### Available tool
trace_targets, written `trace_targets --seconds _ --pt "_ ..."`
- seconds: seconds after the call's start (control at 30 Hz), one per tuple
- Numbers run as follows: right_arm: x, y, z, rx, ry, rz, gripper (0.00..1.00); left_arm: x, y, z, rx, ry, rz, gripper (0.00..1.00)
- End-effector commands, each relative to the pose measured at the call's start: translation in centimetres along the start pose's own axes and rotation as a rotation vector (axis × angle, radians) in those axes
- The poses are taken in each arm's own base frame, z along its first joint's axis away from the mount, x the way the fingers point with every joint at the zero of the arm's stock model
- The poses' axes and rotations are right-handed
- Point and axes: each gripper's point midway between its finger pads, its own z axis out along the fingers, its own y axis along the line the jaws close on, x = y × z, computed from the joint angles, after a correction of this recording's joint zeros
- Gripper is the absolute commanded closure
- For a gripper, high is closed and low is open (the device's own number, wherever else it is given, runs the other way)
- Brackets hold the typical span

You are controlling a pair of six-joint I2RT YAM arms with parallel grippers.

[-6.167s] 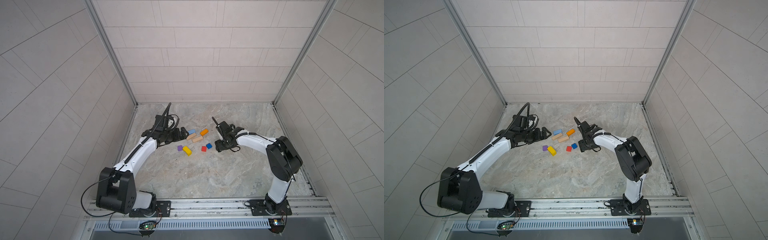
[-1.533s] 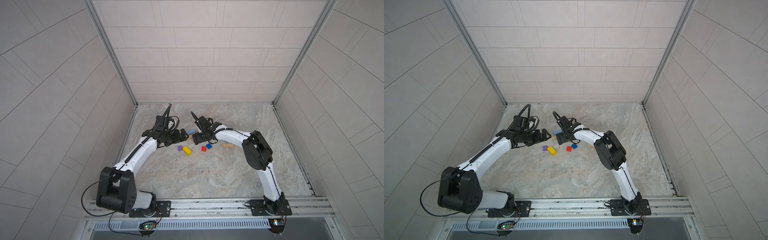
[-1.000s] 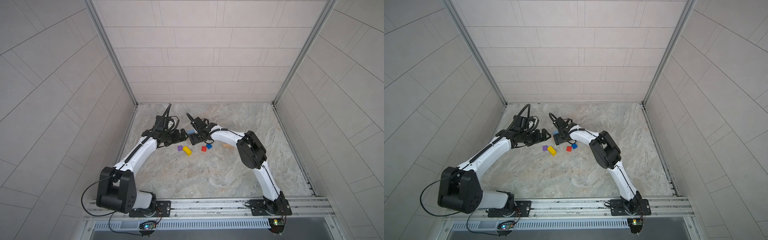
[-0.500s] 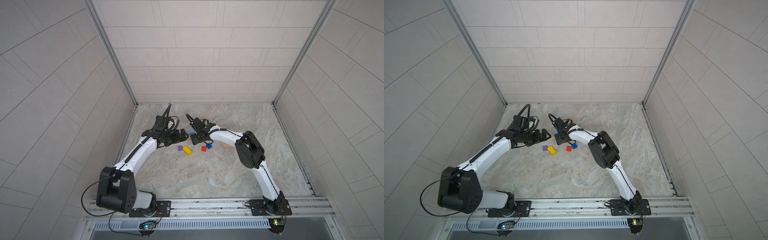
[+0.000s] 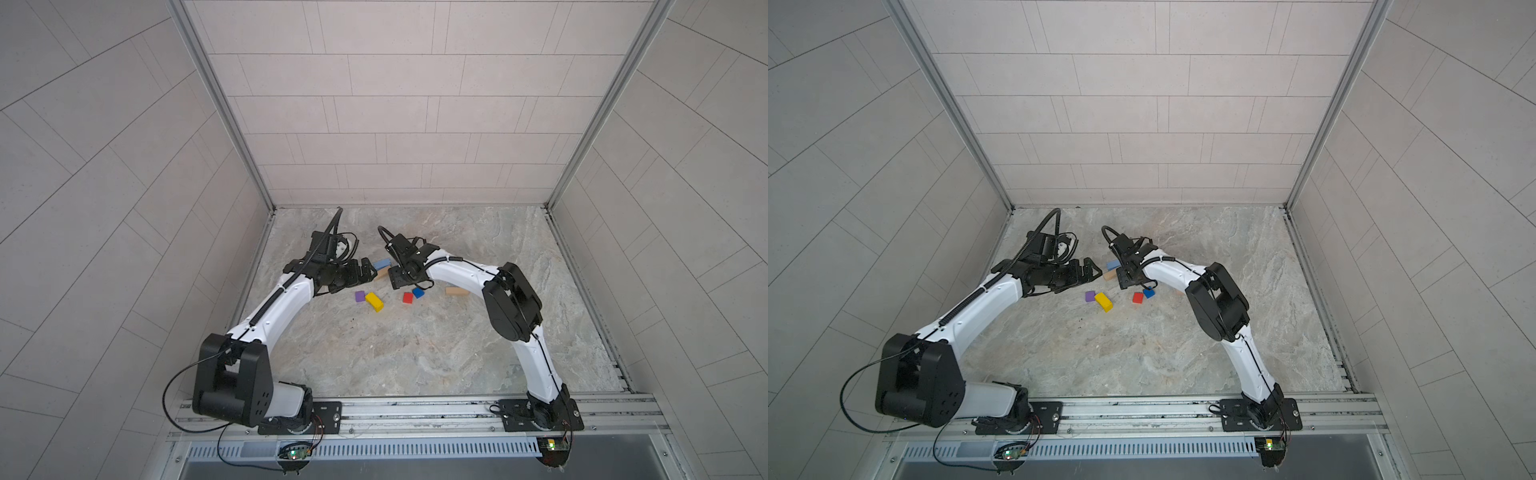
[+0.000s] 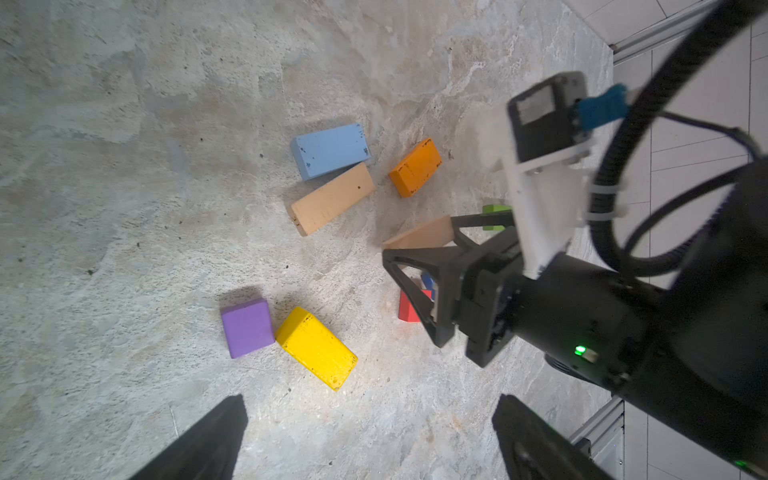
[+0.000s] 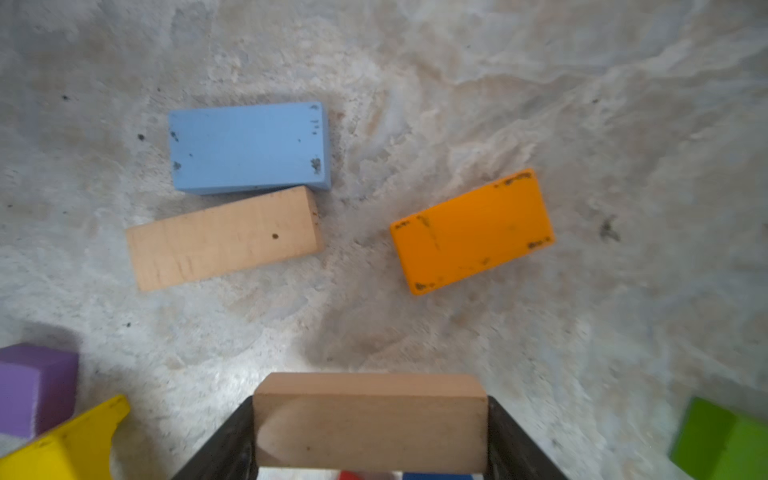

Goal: Build the wood block tower

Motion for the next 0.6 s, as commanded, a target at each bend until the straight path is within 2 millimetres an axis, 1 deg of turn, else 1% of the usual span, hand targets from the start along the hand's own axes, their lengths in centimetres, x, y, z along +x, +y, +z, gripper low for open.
trace_targets --seconds 0.0,0.2,0.33,0.57 --pt "-0.4 -1.9 -4.1 0.029 -0.032 0.046 0.4 -0.4 -0.3 -0.4 0.006 -0.005 0.005 0.0" --pt "2.0 -4.3 -6.3 0.062 -0.024 0.086 0.4 -0.4 -0.3 -0.3 0.008 -0.002 -0.001 0.0" --pt "3.6 -5.4 -7.5 0.075 -0.021 0.106 0.41 -0.4 -0.4 -0.2 0.014 0.003 -0.003 0.0" --pt "6.6 -7.4 -8.4 0.117 -0.002 0.12 0.41 -0.5 -0.6 -0.2 0.019 0.008 -0.003 0.0"
